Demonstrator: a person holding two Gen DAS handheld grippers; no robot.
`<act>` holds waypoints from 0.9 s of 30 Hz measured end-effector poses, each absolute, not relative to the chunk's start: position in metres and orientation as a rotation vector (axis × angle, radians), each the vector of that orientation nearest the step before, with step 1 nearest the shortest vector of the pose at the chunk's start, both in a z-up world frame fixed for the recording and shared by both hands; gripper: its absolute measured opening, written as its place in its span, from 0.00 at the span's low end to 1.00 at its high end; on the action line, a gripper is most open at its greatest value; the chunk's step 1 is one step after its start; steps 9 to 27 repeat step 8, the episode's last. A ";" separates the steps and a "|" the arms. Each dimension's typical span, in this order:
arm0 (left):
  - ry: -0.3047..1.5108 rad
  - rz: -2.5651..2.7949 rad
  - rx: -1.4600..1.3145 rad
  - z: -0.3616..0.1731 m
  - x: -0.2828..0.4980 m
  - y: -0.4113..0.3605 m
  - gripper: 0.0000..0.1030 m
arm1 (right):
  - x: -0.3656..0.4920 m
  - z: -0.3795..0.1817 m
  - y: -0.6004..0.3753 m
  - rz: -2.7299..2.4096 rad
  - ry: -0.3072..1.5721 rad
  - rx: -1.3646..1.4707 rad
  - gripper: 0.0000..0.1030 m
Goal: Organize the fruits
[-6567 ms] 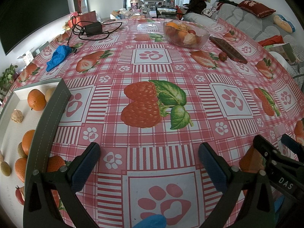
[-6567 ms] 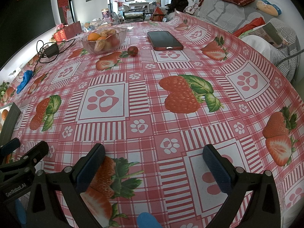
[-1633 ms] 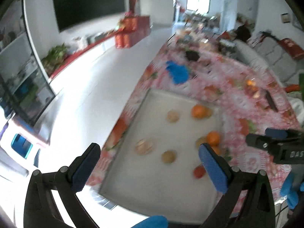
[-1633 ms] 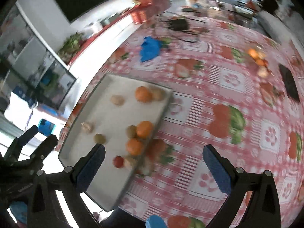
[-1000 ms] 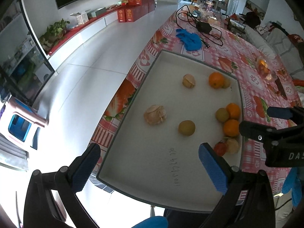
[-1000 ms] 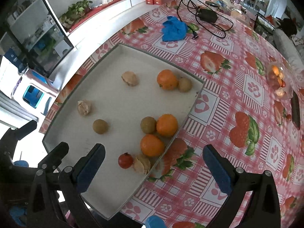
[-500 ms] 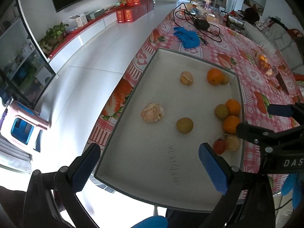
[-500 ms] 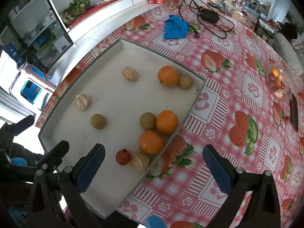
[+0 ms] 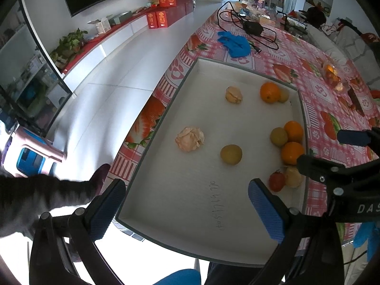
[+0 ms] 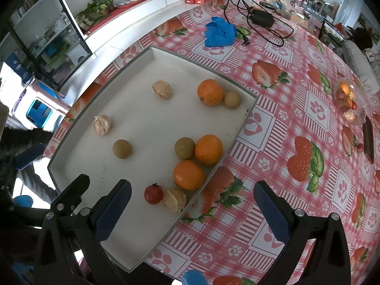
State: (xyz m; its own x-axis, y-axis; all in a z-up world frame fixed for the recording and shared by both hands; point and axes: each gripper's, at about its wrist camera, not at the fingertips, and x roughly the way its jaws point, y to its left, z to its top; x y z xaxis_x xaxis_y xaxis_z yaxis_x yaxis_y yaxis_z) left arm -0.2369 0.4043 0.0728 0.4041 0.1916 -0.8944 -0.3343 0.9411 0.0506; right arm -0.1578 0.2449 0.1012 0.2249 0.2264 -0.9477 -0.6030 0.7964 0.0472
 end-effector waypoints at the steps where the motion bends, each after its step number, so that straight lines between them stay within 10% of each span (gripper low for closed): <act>1: 1.110 0.336 -0.145 0.072 -0.236 0.404 1.00 | -0.158 0.101 0.245 0.590 1.218 -0.364 1.00; 27: 1.116 0.313 -0.139 0.069 -0.237 0.401 1.00 | -0.160 0.097 0.243 0.592 1.229 -0.349 1.00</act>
